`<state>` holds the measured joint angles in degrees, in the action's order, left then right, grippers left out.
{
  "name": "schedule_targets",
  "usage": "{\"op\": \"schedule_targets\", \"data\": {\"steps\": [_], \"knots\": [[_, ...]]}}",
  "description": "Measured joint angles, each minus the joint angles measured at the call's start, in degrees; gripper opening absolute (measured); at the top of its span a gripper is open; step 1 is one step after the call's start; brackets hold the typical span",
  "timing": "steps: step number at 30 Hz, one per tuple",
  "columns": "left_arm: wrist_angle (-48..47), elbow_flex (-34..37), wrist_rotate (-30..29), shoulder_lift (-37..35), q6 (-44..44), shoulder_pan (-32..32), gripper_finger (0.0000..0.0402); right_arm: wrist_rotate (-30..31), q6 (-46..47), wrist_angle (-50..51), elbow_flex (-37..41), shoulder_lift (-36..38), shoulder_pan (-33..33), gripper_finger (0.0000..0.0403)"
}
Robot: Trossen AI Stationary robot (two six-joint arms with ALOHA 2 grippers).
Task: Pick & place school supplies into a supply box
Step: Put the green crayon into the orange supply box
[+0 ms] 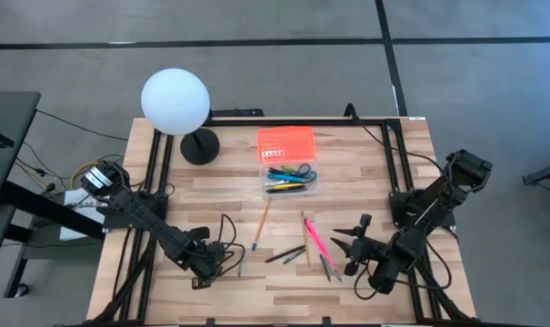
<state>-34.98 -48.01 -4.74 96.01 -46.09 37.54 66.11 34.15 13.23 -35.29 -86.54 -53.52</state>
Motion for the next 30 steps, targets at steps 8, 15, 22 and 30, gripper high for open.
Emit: {"op": "schedule_targets", "data": {"steps": [8, 15, 22, 30], "knots": [[-2.61, -2.49, -0.13, 0.37, 2.33, -0.09, 0.0015, -0.02, 0.00, 0.00, -0.04, 0.00, 0.00, 0.0117], [-6.54, -8.73, -9.42, 0.66, 9.03, -1.10, 0.0008, -0.13, 0.37, 0.02, -0.07, 0.00, 0.00, 0.0117], [-8.25, -14.30, -22.23, 0.50, 17.33, -6.62, 0.0010, -0.13, 0.42, 0.02, -0.07, 0.02, 0.00, 0.0117], [0.69, -17.09, -28.54, 0.39, 35.46, -20.31, 0.0012, -0.11, 0.48, 0.03, -0.07, 0.02, 0.00, 0.0117]]}}
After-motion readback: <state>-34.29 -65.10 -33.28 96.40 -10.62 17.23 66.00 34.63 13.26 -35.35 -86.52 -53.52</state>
